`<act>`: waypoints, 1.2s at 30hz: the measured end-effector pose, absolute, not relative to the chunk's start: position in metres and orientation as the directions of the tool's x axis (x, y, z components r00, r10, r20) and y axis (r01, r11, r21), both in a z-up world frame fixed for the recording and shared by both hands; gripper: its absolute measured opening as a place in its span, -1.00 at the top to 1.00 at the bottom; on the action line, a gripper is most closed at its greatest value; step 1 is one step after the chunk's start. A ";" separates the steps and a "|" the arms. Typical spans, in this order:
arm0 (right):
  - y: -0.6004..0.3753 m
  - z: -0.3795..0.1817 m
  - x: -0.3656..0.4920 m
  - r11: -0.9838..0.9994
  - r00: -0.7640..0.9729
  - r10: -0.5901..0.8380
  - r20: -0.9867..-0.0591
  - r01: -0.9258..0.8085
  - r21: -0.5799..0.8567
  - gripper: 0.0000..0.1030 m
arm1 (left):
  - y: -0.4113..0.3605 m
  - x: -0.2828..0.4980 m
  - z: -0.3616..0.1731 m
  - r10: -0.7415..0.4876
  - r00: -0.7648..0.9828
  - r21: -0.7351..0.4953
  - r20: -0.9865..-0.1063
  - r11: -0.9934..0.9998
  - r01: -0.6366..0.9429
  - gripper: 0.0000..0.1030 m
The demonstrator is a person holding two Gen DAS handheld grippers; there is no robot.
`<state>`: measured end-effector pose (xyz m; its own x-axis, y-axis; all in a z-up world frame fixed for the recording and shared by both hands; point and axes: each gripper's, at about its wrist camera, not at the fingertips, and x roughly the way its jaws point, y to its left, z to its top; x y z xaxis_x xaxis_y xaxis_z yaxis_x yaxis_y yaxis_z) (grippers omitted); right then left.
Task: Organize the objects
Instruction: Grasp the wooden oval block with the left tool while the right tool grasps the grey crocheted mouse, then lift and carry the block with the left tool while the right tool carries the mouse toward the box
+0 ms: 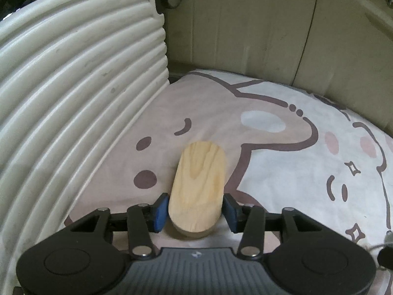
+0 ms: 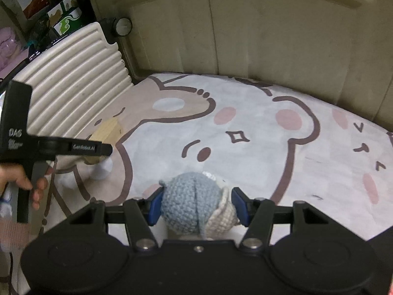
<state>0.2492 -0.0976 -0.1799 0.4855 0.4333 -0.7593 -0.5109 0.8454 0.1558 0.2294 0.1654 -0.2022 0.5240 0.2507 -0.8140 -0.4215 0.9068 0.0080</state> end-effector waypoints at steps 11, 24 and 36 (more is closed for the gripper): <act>-0.101 -0.176 0.246 0.844 0.492 0.429 -0.757 -0.516 0.143 -0.15 | 0.175 0.240 -0.195 0.247 0.539 0.053 -0.805 0.936 -0.349 -0.40; -0.098 -0.175 0.245 0.837 0.483 0.426 -0.765 -0.531 0.130 -0.15 | 0.170 0.255 -0.201 0.210 0.538 0.069 -0.816 0.960 -0.270 0.14; -0.117 -0.133 0.239 0.874 0.560 0.408 -0.721 -0.468 0.131 -0.15 | 0.134 0.225 -0.144 0.160 0.619 0.031 -0.769 0.976 -0.214 0.14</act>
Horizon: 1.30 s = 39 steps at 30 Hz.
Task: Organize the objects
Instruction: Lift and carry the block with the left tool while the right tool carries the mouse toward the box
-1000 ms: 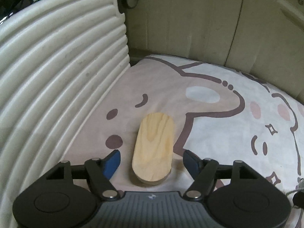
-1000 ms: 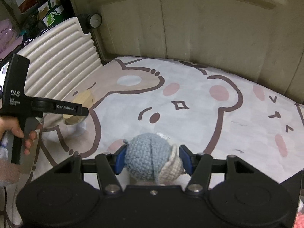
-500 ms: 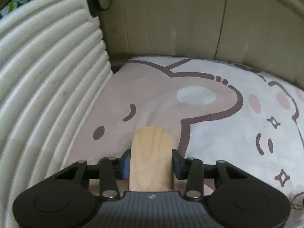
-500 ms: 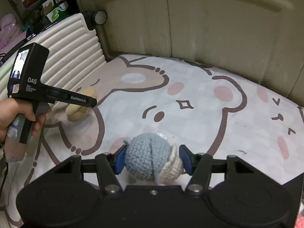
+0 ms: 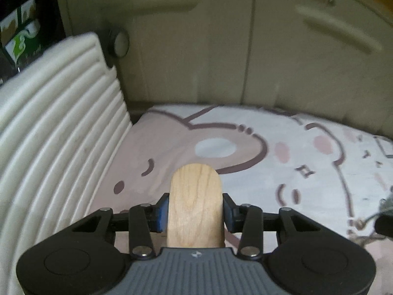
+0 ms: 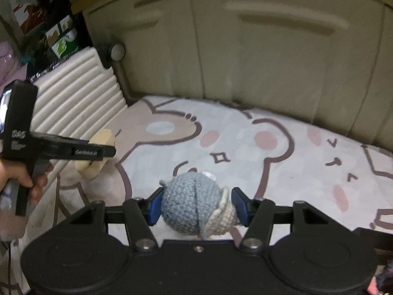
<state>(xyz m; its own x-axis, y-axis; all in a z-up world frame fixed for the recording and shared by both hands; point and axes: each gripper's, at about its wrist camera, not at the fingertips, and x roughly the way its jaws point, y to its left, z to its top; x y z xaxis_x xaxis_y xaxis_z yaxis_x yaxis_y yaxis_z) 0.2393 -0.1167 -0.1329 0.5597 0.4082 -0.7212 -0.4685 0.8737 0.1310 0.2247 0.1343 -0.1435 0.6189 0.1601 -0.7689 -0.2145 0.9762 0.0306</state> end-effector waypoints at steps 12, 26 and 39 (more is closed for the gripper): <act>-0.137 -0.089 0.214 0.905 0.634 0.348 -0.691 -0.420 0.071 -0.15 | 0.109 0.189 -0.082 0.132 0.658 0.010 -0.741 0.983 -0.185 0.14; -0.174 -0.039 0.184 0.948 0.693 0.273 -0.667 -0.311 0.065 -0.15 | 0.060 0.151 -0.039 0.084 0.686 0.019 -0.723 0.995 -0.102 0.14; -0.226 -0.016 0.153 0.972 0.732 0.202 -0.650 -0.230 0.044 -0.15 | -0.002 0.130 -0.011 -0.022 0.714 -0.029 -0.700 1.000 0.002 0.14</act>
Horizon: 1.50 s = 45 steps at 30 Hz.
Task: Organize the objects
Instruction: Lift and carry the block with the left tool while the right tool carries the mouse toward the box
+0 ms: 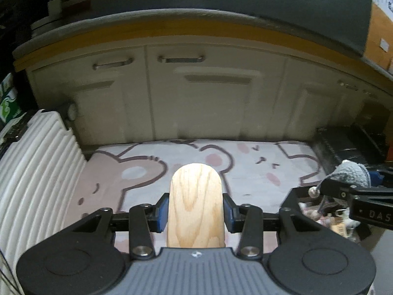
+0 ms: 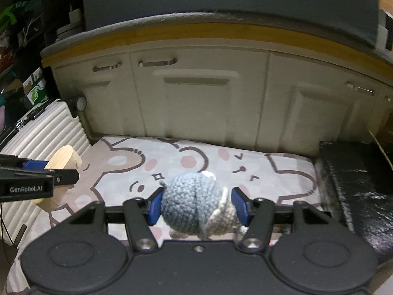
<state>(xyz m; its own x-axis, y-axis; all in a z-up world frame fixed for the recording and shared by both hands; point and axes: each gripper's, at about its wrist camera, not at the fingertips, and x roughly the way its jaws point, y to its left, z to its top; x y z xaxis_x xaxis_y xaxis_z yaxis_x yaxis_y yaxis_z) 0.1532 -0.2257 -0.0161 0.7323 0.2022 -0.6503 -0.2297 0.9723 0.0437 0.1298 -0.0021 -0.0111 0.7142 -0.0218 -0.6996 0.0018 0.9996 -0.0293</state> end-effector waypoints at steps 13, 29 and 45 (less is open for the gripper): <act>-0.290 -0.012 0.142 0.992 0.758 0.124 -0.640 -0.116 0.055 -0.15 | -0.069 0.140 -0.016 -0.180 0.697 -0.131 -0.694 0.984 0.124 0.14; -0.346 -0.044 0.166 0.994 0.731 0.058 -0.680 0.023 0.110 -0.16 | -0.116 0.157 -0.049 -0.334 0.639 -0.279 -0.692 0.941 0.190 0.14; -0.355 -0.086 0.210 0.985 0.694 0.067 -0.717 0.070 0.160 -0.61 | -0.137 0.182 -0.078 -0.381 0.562 -0.336 -0.734 0.923 0.187 0.14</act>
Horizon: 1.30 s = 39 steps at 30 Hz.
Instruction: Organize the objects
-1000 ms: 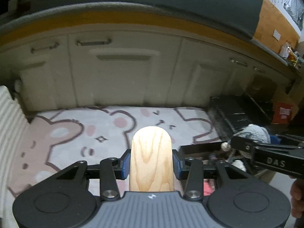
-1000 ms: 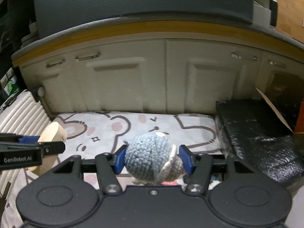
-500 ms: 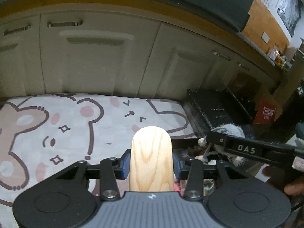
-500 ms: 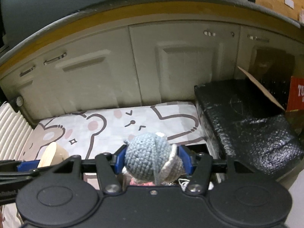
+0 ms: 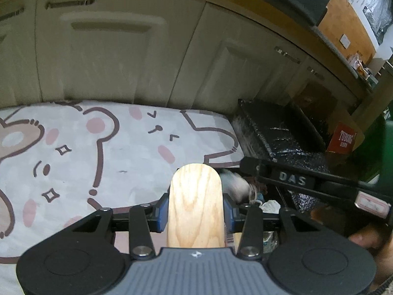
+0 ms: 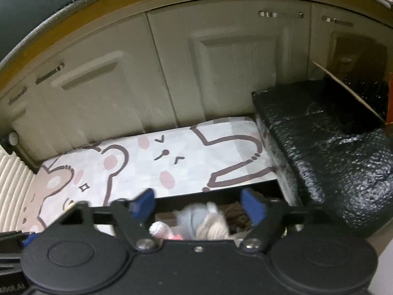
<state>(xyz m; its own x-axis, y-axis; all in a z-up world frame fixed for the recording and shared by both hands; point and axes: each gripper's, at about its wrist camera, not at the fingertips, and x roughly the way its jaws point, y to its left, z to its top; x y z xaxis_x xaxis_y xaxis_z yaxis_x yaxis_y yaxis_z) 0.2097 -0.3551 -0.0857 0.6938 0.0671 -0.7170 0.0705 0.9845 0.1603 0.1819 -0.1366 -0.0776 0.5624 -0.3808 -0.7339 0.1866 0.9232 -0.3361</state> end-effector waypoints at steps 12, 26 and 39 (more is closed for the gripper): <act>-0.394 -0.060 0.182 0.975 0.699 0.022 -0.715 0.142 0.169 -0.56 | -0.194 0.183 -0.095 -0.495 0.457 -0.419 -0.739 0.869 0.263 0.14; -0.443 -0.055 0.156 0.947 0.713 -0.011 -0.701 0.233 0.222 -0.53 | -0.275 0.177 -0.118 -0.603 0.308 -0.272 -0.736 0.680 0.681 0.14; -0.461 -0.063 0.157 0.930 0.704 -0.020 -0.710 0.274 0.245 -0.46 | -0.307 0.177 -0.142 -0.583 0.223 -0.086 -0.781 0.454 0.887 0.14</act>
<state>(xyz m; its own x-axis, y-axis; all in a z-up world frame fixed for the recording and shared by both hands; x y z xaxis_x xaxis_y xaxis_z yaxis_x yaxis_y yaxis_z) 0.1567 -0.4609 -0.0632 0.7037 -0.0202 -0.7102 0.2740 0.9300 0.2451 0.1769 -0.3069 -0.1418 0.2228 -0.5834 -0.7810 0.8870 0.4538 -0.0859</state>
